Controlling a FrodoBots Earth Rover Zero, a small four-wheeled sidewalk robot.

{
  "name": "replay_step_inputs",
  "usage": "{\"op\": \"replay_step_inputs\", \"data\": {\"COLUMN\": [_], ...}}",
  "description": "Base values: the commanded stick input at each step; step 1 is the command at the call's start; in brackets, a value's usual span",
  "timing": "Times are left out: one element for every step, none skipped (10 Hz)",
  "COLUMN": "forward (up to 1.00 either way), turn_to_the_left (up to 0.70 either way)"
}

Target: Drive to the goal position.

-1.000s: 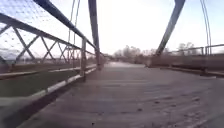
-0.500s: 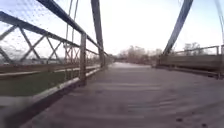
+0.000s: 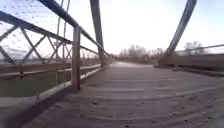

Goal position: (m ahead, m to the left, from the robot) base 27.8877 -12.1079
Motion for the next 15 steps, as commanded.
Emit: {"op": "replay_step_inputs", "data": {"forward": [1.00, 1.00, 1.00, 1.00, 1.00, 1.00, 1.00, 1.00, 1.00, 1.00, 1.00, 1.00, 1.00, 1.00, 1.00], "turn_to_the_left": [0.00, 0.00, 0.00, 0.00, 0.02, 0.02, 0.03, 0.01, 0.00, 0.00, 0.00, -0.02, -0.02, -0.02, -0.03]}}
